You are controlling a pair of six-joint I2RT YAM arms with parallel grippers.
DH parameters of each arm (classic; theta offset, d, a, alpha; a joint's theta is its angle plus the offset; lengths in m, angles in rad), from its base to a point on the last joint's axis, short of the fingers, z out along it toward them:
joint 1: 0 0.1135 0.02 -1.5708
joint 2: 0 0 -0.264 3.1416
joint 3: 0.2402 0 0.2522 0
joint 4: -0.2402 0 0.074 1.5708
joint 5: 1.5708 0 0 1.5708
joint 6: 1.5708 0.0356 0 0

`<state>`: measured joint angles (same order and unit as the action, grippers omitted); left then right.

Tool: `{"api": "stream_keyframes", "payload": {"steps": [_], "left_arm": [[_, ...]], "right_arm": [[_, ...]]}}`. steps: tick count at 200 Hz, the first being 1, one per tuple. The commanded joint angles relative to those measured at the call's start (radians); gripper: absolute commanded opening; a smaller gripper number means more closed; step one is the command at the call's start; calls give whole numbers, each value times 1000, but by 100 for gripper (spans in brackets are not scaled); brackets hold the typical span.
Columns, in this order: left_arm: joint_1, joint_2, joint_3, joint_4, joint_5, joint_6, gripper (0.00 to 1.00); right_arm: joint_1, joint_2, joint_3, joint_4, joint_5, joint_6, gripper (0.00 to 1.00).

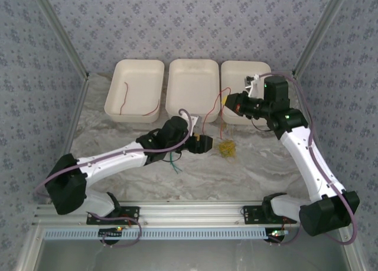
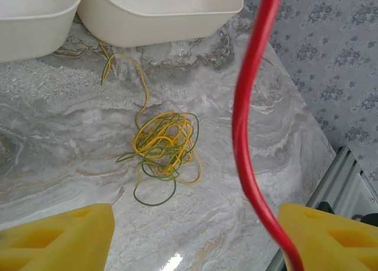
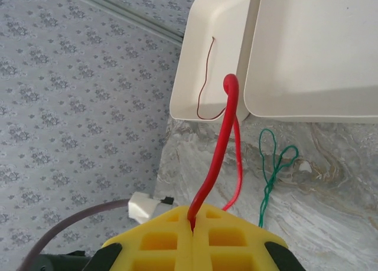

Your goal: Untangle the cables

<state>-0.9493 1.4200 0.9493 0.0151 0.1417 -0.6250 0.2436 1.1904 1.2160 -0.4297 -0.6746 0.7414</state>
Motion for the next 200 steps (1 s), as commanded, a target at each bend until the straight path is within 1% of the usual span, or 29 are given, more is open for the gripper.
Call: {"api": "stream_keyframes", "payload": {"steps": [1, 8, 16, 24, 34, 35, 44, 60, 68, 79, 96, 99, 110, 126, 137, 151, 171, 189, 200], "left_arm": [[-6, 16, 21, 76, 9, 22, 69], [-6, 21, 28, 53, -19, 28, 65], [-6, 25, 42, 14, -57, 48, 53], [-7, 26, 59, -41, -118, 69, 34], [-3, 23, 86, -130, -222, 85, 1], [-2, 22, 88, -138, -235, 87, 0], [13, 12, 101, -199, -305, 106, 0], [64, -27, 113, -272, -380, 148, 0], [92, -50, 126, -310, -421, 184, 0], [134, -77, 155, -358, -471, 242, 0], [204, -95, 214, -390, -482, 354, 0], [216, -96, 227, -391, -481, 376, 0], [254, -93, 282, -404, -482, 454, 0], [288, -87, 346, -397, -490, 603, 0], [297, -88, 364, -364, -512, 708, 0], [321, -83, 391, -339, -538, 806, 0], [353, -83, 414, -302, -532, 906, 0], [353, -82, 416, -271, -526, 1051, 0], [348, -87, 389, -241, -529, 1161, 0]], "right_arm": [[-5, -10, 23, -13, -43, 14, 0], [-5, -12, 23, -15, -50, 13, 0], [-4, -15, 22, -23, -55, 11, 0], [-5, -20, 23, -37, -58, 1, 0], [-5, -27, 24, -61, -64, -17, 0], [-4, -27, 24, -65, -63, -19, 0], [-3, -35, 21, -90, -61, -40, 0], [4, -57, 0, -132, -45, -87, 0], [18, -67, -7, -161, -11, -103, 0], [59, -76, -10, -228, 63, -193, 0], [157, -78, -15, -275, 192, -279, 0], [175, -78, -46, -279, 214, -294, 0], [253, -70, -62, -298, 322, -351, 0], [355, -47, -77, -315, 460, -410, 0], [400, -28, -86, -317, 537, -432, 0], [453, -14, -106, -300, 607, -458, 0], [527, 18, -119, -285, 668, -511, 0], [620, 56, -106, -301, 766, -571, 0], [672, 85, -90, -321, 839, -600, 0]]}}
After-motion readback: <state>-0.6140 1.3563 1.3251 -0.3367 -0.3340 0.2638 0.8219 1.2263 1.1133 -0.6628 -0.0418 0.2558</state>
